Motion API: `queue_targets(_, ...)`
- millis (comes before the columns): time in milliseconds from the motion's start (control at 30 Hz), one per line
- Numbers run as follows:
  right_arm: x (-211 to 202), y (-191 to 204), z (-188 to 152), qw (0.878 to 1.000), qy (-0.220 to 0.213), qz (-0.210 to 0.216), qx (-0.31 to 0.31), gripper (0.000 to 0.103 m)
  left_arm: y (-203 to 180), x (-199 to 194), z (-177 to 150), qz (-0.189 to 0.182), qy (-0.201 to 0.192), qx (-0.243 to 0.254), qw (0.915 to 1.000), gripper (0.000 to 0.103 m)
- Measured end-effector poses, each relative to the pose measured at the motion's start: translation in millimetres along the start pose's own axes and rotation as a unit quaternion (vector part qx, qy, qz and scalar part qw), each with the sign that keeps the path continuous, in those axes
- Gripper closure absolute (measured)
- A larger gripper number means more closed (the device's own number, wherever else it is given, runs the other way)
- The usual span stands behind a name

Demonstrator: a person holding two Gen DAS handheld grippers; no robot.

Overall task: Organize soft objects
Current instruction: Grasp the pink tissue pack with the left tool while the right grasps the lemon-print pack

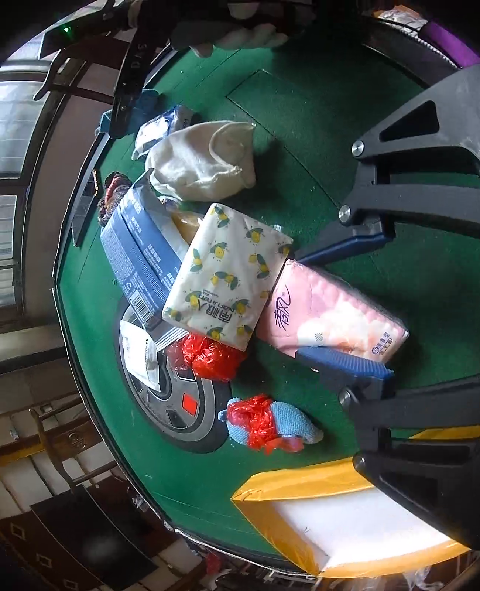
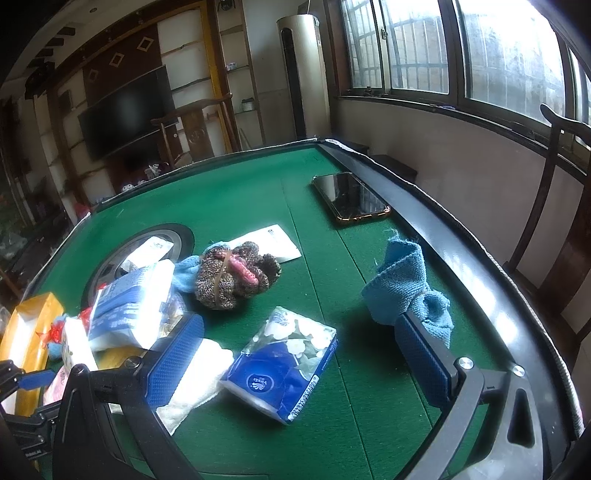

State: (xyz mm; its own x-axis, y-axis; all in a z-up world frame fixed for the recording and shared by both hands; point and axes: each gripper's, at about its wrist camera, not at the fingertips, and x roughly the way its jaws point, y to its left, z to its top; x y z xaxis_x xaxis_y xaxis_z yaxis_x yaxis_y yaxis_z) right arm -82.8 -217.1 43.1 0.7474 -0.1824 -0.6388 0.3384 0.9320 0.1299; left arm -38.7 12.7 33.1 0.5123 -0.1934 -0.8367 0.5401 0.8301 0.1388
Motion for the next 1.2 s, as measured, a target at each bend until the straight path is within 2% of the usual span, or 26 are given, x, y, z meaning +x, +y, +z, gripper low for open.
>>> queue_targets(100, 0, 1, -1, 1.000, 0.000, -0.002, -0.003, 0.001, -2, -9, -7, -0.005, -0.006, -0.013, 0.9999, 0.057)
queue_targets(167, 1, 1, -1, 1.000, 0.000, -0.005, -0.004, 0.001, -8, -5, -10, 0.003, -0.006, -0.015, 0.9999, 0.039)
queue_targets(233, 2, 0, -1, 1.000, 0.000, -0.007, -0.003, 0.001, -15, -1, -12, 0.018, -0.014, -0.006, 0.9997, 0.033)
queue_targets(267, 3, 0, -1, 1.000, 0.000, -0.009, -0.003, 0.001, -18, 2, -12, 0.023, -0.014, -0.006, 0.9996, 0.034)
queue_targets(300, 3, 0, -2, 1.000, 0.000, -0.011, -0.003, 0.001, -21, 3, -12, 0.029, -0.015, -0.006, 0.9994, 0.039)
queue_targets(333, 4, 0, -2, 1.000, 0.001, -0.012, -0.004, 0.001, -24, 5, -11, 0.038, -0.015, -0.007, 0.9991, 0.059)
queue_targets(367, 4, 0, -2, 1.000, 0.001, -0.013, -0.004, 0.001, -26, 5, -11, 0.049, -0.015, -0.007, 0.9987, 0.074)
queue_targets(433, 6, 0, -3, 1.000, 0.002, -0.018, -0.005, 0.001, -25, -3, -12, 0.044, -0.027, -0.014, 0.9985, 0.085)
queue_targets(467, 6, 0, -3, 1.000, 0.003, -0.022, -0.006, 0.001, -21, -10, -13, 0.020, -0.036, -0.029, 0.9987, 0.092)
queue_targets(500, 6, 0, -4, 1.000, 0.004, -0.025, -0.007, 0.001, -15, -19, -14, 0.004, -0.044, -0.045, 0.9980, 0.093)
queue_targets(567, 7, 0, -4, 1.000, 0.006, -0.027, -0.006, 0.001, -6, -36, -19, 0.006, -0.067, -0.062, 0.9958, 0.098)
queue_targets(700, 3, -1, -6, 1.000, 0.002, -0.030, -0.005, 0.001, 17, -67, -36, -0.010, -0.104, -0.104, 0.9890, 0.099)
queue_targets(800, -14, 2, -4, 1.000, -0.022, -0.018, -0.001, 0.001, 32, -79, -51, -0.026, -0.110, -0.134, 0.9845, 0.099)
queue_targets(900, -42, 25, -4, 0.998, -0.042, 0.025, -0.027, 0.001, 44, -89, -63, -0.037, -0.126, -0.156, 0.9791, 0.099)
queue_targets(967, -56, 52, -5, 0.995, -0.037, 0.067, -0.064, 0.001, 48, -94, -69, -0.031, -0.134, -0.164, 0.9768, 0.099)
queue_targets(1100, -57, 111, -7, 0.980, 0.009, 0.145, -0.134, 0.001, 57, -105, -79, -0.040, -0.160, -0.190, 0.9677, 0.099)
queue_targets(1200, -47, 148, -15, 0.964, 0.062, 0.208, -0.155, 0.001, 62, -109, -84, -0.048, -0.170, -0.203, 0.9631, 0.099)
